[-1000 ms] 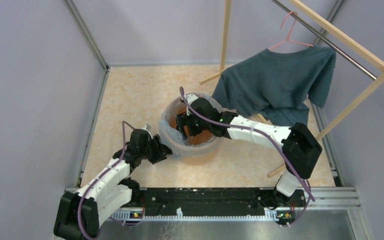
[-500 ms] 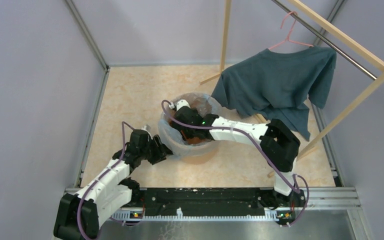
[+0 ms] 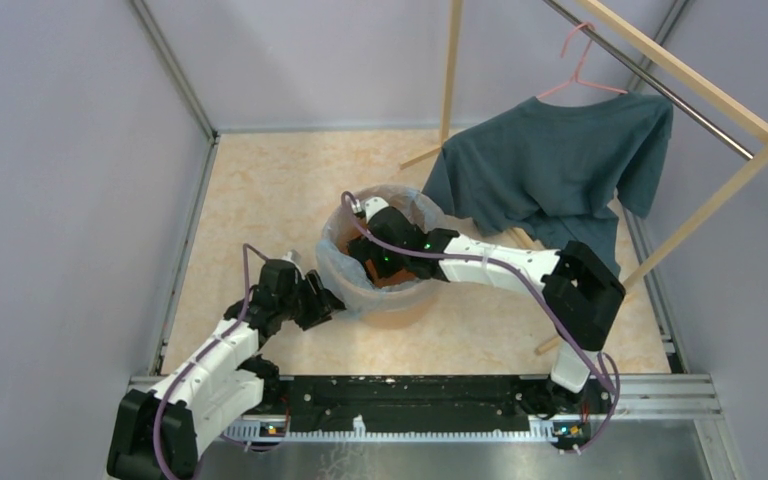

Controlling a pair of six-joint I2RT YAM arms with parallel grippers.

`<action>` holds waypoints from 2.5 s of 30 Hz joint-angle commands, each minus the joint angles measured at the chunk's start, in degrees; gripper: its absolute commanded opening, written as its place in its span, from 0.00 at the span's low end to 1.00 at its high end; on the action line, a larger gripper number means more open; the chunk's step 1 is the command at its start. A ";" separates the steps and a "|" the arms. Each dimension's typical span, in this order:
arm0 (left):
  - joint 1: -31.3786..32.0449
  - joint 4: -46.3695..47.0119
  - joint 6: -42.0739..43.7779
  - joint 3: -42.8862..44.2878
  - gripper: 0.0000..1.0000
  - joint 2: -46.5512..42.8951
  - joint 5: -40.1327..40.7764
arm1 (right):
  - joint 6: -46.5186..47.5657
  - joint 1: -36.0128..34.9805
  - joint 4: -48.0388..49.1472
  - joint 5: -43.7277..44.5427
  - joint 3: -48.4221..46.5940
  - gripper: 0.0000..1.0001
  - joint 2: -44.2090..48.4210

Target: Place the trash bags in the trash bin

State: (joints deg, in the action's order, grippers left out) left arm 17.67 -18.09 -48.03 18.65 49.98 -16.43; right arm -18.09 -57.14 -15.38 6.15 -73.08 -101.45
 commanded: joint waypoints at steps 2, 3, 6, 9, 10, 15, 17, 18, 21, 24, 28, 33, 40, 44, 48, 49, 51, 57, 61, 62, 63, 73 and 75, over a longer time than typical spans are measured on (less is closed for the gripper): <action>-0.09 0.00 0.00 1.50 0.58 -1.94 1.24 | 0.29 0.32 1.83 1.19 2.85 0.82 -0.85; -0.09 0.02 -0.06 1.43 0.59 -2.08 1.34 | -0.20 0.16 2.57 0.36 3.25 0.82 -1.48; -0.09 -0.02 0.03 1.62 0.58 -1.87 1.33 | -1.81 0.02 4.54 -1.48 3.44 0.82 -3.13; -0.09 -0.40 -0.01 1.96 0.58 -1.47 1.29 | -2.02 0.01 3.75 -1.05 1.49 0.82 -4.91; -0.09 -0.75 0.11 2.06 0.58 -1.44 1.16 | -1.57 0.01 2.44 -0.57 0.33 0.82 -5.21; -0.09 -4.01 -0.26 2.83 0.62 -3.32 3.60 | 0.21 0.02 -2.83 3.10 -3.29 0.83 -1.58; -0.09 -5.20 -1.17 3.06 0.67 -4.47 4.56 | 0.28 0.06 -4.95 4.36 -4.44 0.85 0.83; -0.09 -5.96 -1.83 3.38 0.69 -5.06 4.90 | 0.17 0.00 -6.14 4.83 -5.03 0.86 1.64; -0.09 -9.12 -4.13 4.83 0.72 -6.63 5.90 | 0.07 -0.01 -9.60 6.05 -6.47 0.88 3.53; -0.09 -13.45 -6.27 6.48 0.76 -8.65 7.07 | 0.71 0.02 -12.91 7.69 -7.74 0.90 5.04; -0.09 -17.29 -8.30 8.17 0.87 -13.95 8.40 | 2.21 0.14 -16.86 8.66 -9.90 0.93 7.09; -0.09 -22.46 -7.88 13.00 0.95 -21.80 10.97 | 4.50 0.44 -20.61 6.06 -13.21 0.98 10.33; -0.09 -25.99 -1.12 28.44 0.98 -27.82 15.27 | 4.90 0.50 -22.43 3.93 -15.70 0.99 18.38; -0.09 -27.44 5.41 39.51 0.98 -26.26 19.18 | 6.52 0.54 -19.65 3.59 -14.14 0.99 25.30; -0.09 -27.87 10.87 47.72 0.99 -23.97 20.64 | 8.49 0.54 -17.24 5.13 -13.23 0.99 29.76; -0.09 -27.72 12.11 49.31 0.98 -23.44 20.56 | 8.97 0.59 -17.53 5.51 -13.92 0.99 30.17; -0.09 -26.43 15.61 52.18 0.98 -22.48 19.52 | 10.20 0.54 -19.08 5.99 -17.08 0.99 30.72; -0.09 -19.79 27.03 63.02 0.98 -20.03 11.98 | 13.40 0.46 -18.83 5.96 -20.03 0.99 38.73; -0.09 -13.24 29.97 65.15 0.99 -20.84 9.54 | 14.27 0.48 -16.47 7.61 -19.09 0.99 46.66; -0.09 -11.88 30.49 65.08 0.99 -21.12 9.31 | 14.30 0.46 -16.19 8.59 -18.99 0.99 48.10; -0.09 -10.59 31.01 64.80 0.99 -21.31 9.23 | 14.24 0.48 -16.04 10.22 -18.93 0.99 49.32; -0.09 -8.37 32.77 65.60 0.99 -19.70 9.58 | 13.25 0.46 -12.82 16.39 -15.85 0.99 56.07; -0.09 -8.80 32.59 65.34 0.99 -19.86 9.91 | 13.26 0.48 -12.44 16.39 -15.49 0.99 56.16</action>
State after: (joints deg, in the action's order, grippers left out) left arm 17.67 -29.47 -16.53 83.15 28.73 -6.02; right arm -5.08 -56.84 -29.41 20.14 -90.00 -44.86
